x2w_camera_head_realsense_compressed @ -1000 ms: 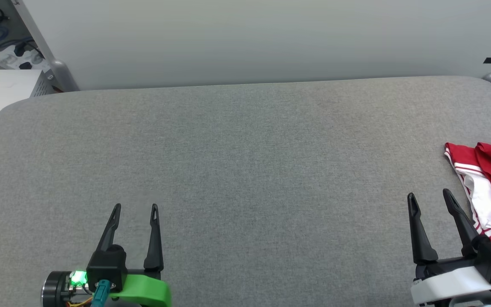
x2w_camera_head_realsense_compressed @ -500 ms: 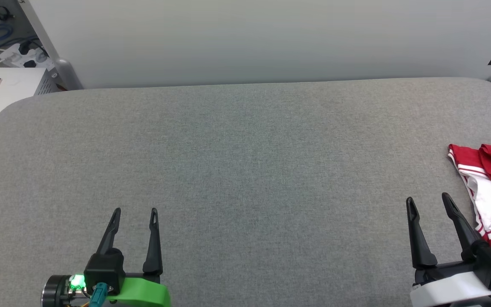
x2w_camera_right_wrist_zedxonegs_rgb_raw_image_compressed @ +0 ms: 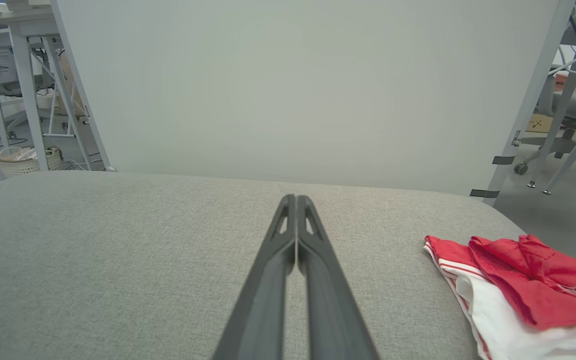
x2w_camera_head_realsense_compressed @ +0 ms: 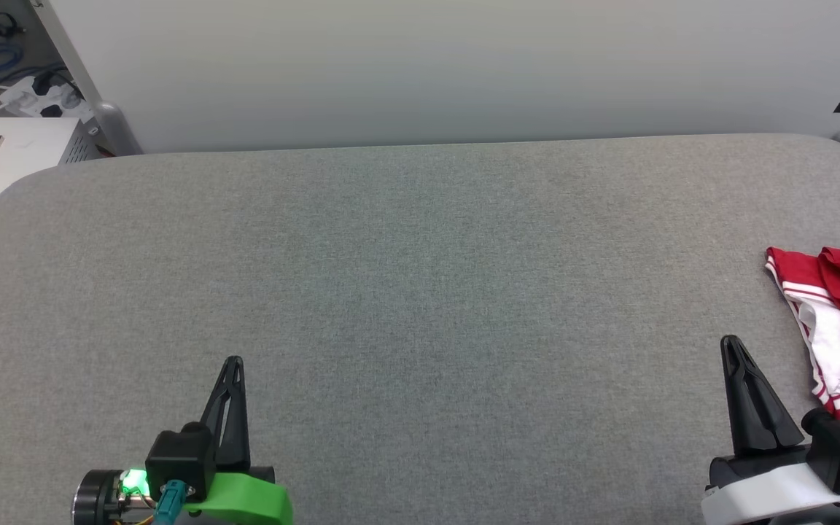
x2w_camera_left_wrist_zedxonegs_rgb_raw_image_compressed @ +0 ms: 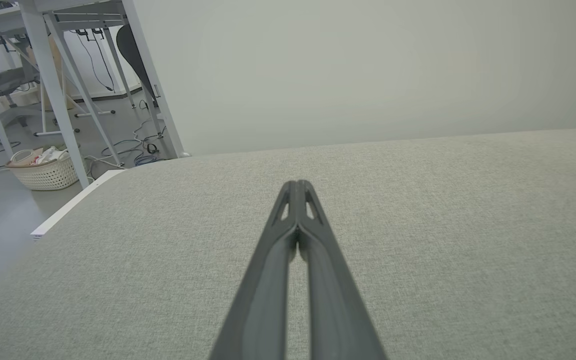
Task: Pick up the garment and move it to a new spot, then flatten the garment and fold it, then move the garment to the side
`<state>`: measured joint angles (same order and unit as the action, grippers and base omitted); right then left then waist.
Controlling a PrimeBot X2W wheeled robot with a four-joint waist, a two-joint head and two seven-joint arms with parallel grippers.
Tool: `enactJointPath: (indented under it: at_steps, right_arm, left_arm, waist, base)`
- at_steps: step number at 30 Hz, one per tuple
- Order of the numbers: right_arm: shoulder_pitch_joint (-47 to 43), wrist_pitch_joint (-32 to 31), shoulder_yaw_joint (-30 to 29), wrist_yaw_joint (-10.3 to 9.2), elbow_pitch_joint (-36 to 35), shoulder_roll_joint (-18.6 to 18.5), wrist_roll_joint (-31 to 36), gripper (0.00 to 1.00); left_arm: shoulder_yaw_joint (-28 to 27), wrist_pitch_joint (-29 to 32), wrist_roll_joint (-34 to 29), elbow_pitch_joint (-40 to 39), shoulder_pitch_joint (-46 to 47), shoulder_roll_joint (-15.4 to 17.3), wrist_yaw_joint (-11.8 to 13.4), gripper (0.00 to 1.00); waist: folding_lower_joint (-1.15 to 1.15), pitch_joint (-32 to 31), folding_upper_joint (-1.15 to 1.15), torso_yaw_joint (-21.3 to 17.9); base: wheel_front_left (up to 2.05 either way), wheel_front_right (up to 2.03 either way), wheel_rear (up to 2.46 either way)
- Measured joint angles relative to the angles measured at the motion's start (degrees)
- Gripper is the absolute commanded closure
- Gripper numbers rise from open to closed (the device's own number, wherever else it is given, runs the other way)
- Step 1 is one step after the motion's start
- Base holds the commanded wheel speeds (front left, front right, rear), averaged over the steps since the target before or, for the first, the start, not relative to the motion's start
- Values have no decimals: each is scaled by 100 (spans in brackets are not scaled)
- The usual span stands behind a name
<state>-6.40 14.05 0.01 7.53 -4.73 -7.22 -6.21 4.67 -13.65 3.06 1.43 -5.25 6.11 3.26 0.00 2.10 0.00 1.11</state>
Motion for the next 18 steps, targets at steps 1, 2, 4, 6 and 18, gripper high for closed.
enactJointPath:
  at_steps: [1, 2, 4, 6, 18]
  right_arm:
    - [1, -23, 0, 0, 3, 1, 1, 100]
    - [2, -29, 0, 0, 5, 3, 4, 100]
    - [4, -45, 0, 0, 9, 5, 10, 100]
    - [10, -77, 0, 0, 16, 11, 20, 100]
    - [66, -221, 0, 0, 68, 71, 79, 100]
  left_arm:
    - [-3, 11, -2, 0, 1, -2, 0, 100]
    - [-8, 16, -4, -1, 1, -5, -1, 100]
    - [-13, 42, -5, -2, 2, -13, -2, 100]
    - [-22, 67, -5, -3, 3, -18, -3, 100]
    - [-74, 209, -13, -10, 13, -41, -49, 100]
  waist:
    - [0, -2, 0, -1]
    - [0, -4, 0, -2]
    - [0, -7, 0, -4]
    - [0, -11, 0, -6]
    - [0, -33, 0, -17]
  base:
    - [0, 0, 0]
    - [0, 0, 0]
    - [0, 0, 0]
    - [0, 0, 0]
    - [0, 0, 0]
